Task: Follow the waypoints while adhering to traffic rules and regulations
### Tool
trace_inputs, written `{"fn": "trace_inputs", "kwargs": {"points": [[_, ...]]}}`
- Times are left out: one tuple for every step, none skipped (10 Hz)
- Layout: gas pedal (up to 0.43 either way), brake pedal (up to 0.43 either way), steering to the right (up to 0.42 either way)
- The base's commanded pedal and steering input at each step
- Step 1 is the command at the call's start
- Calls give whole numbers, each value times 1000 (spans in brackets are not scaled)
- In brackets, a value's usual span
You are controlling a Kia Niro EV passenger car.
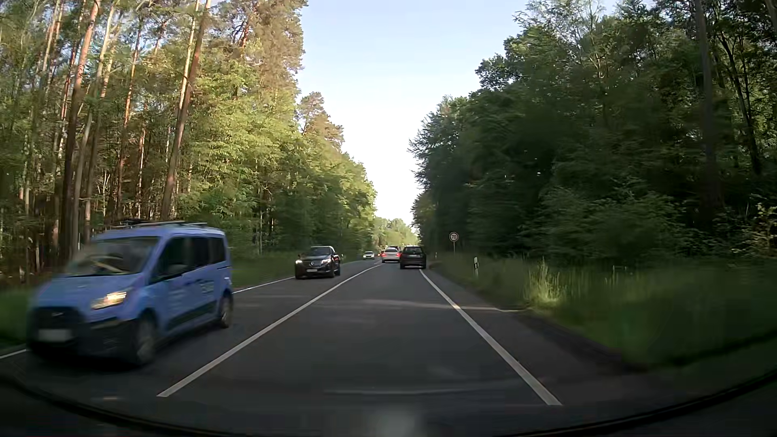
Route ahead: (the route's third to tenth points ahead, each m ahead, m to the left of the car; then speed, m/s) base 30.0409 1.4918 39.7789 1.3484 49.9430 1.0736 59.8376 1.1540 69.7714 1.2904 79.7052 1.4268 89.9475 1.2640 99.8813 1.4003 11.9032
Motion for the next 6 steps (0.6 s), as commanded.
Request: {"fn": "trace_inputs", "kwargs": {"points": [[0, 43, -3], [0, 73, -3], [0, 91, -3], [0, 98, -3], [0, 98, -3], [0, 110, -2]]}}
